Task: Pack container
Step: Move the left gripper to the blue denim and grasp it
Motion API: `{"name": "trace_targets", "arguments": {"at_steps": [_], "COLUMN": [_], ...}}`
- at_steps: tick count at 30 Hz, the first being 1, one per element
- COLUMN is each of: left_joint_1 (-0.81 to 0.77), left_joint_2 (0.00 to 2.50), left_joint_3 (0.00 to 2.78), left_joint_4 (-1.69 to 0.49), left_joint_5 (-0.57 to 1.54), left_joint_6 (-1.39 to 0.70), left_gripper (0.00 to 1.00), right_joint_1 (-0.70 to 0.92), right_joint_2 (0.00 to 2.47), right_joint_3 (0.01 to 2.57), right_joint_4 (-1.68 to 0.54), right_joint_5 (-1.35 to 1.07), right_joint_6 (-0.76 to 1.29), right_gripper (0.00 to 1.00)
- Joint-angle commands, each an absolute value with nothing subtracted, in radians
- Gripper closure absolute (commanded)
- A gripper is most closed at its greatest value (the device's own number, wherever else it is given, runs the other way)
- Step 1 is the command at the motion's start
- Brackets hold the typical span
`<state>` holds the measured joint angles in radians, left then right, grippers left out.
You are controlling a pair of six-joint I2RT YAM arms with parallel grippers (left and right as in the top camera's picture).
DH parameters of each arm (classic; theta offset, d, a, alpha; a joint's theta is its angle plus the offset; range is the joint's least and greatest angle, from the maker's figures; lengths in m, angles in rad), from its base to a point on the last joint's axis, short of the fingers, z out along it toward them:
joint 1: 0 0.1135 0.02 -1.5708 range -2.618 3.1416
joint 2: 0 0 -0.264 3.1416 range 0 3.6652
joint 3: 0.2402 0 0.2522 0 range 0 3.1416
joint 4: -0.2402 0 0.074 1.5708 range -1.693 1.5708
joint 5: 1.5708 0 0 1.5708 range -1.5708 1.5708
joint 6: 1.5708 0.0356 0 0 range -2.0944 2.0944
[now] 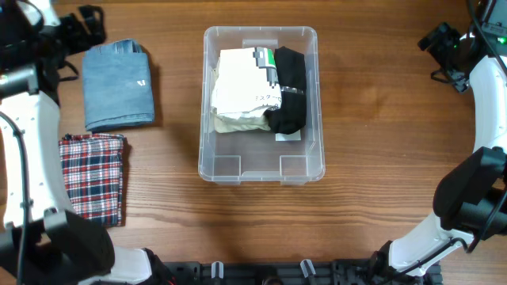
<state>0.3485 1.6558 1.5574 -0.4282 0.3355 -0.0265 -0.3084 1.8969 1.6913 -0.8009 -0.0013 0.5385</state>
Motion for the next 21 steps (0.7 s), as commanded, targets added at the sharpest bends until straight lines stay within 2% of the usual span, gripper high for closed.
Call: {"name": "trace_targets", "arguments": {"at_steps": [1,3,6,8,13,21], "left_joint_1": [0.427,0.477,0.573,0.617,0.648,0.648], "left_joint_2": [1.715,1.754,1.844,1.911,2.058,2.143], "left_joint_3": [1.58,1.58,1.58,1.58,1.58,1.58], "left_joint_4": [-0.377,-0.367,-0.366,-0.37,-0.382,-0.436], "left_joint_5": [0.36,0.401,0.647,0.74,0.822,0.813], "left_joint_6": [-0.004,-0.004,-0.005,-0.008,-0.008,-0.007], "left_gripper": [0.0,0.0,0.0,0.0,0.0,0.0], "right_joint_1": [-0.304,-0.304,-0.304,-0.304,-0.304,-0.304], "right_joint_2": [1.904,1.904,1.904,1.904,1.904,1.904], "right_joint_3": [1.693,1.693,1.693,1.693,1.693,1.693], "right_joint_4": [-0.801,-0.801,-0.801,-0.801,-0.801,-0.801], "right_joint_5": [-0.009,-0.009,-0.009,-0.009,-0.009,-0.009], "right_joint_6": [0.553,0.553,0.553,0.553,0.553,0.553], "right_gripper": [0.0,0.0,0.0,0.0,0.0,0.0]}}
